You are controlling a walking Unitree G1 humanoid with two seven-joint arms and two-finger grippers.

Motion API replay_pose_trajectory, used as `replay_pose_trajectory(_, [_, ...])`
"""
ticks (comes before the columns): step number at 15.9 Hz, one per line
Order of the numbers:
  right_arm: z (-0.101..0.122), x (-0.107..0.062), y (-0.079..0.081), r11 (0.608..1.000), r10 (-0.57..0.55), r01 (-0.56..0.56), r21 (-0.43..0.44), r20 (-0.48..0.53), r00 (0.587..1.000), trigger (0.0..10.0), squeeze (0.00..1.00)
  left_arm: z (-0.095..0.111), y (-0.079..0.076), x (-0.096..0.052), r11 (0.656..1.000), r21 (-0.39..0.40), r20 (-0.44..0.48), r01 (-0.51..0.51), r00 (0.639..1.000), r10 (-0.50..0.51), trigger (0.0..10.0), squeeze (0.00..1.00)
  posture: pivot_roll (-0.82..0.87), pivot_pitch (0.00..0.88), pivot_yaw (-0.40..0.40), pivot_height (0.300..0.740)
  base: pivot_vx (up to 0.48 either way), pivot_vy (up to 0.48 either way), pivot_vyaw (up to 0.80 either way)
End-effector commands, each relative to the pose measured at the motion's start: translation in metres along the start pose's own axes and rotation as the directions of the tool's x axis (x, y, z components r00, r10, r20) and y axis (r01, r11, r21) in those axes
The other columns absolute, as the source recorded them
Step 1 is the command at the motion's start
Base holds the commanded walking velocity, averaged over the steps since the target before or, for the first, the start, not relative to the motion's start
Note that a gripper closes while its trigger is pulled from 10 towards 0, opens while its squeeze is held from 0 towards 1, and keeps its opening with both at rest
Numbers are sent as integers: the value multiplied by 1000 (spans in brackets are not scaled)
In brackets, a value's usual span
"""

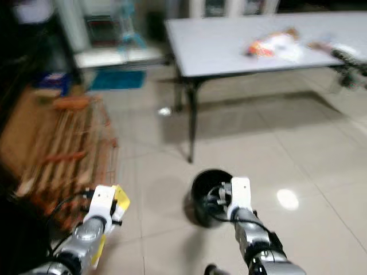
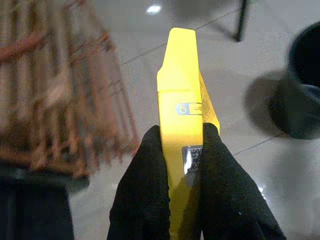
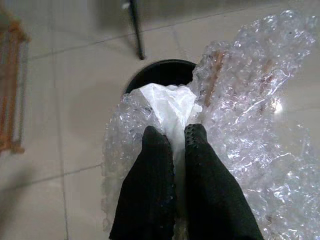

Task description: Picking trash to rubbish bin

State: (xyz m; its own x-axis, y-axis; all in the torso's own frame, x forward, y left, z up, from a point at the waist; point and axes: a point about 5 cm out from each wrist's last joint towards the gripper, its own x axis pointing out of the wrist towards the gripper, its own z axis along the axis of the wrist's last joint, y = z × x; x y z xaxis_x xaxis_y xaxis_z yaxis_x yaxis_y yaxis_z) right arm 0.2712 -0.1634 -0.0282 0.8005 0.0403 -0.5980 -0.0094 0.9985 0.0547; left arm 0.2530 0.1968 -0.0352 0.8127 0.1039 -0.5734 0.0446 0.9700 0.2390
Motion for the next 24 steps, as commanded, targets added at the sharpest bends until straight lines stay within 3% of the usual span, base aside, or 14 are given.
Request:
replay_pose_trajectory(1, [-3,-1,-2,1000,-3,3,-6,-21,1000,10000,0,2,0,1,1000,15,2,0,1000,0,10000,0,0,26,4,740,0,0,-738])
replay_pose_trajectory(9, [-3,-1,-3,1000,-15,15,-7,-11,1000,10000,0,1,-1,1,1000,19,-1,2,1000,-2,10000,0,-2,18,8,740,0,0,-92])
replay_pose_trajectory(13, [-5,-1,0,997,3,-5,-73,-26,1000,10000,0,2,-1,1,1000,20,0,0,1000,0,10000,0,-3,16,7,740,0,0,366])
replay_pose_trajectory(17, [-2,-1,-4,1000,-22,22,-2,-8,1000,10000,0,2,-1,1,1000,24,0,0,1000,0,10000,0,-2,24,5,740,182,0,200])
replay_pose_trajectory(21, [-2,-1,-5,1000,-24,24,-11,-11,1000,10000,0,2,-1,1,1000,27,-1,1,1000,-1,10000,0,-2,28,5,740,242,0,0])
replay_pose_trajectory(24, [-1,0,-3,1000,-18,18,-9,-9,1000,10000,0,2,-1,1,1000,27,-3,1,1000,-1,10000,0,-1,30,4,713,241,0,0])
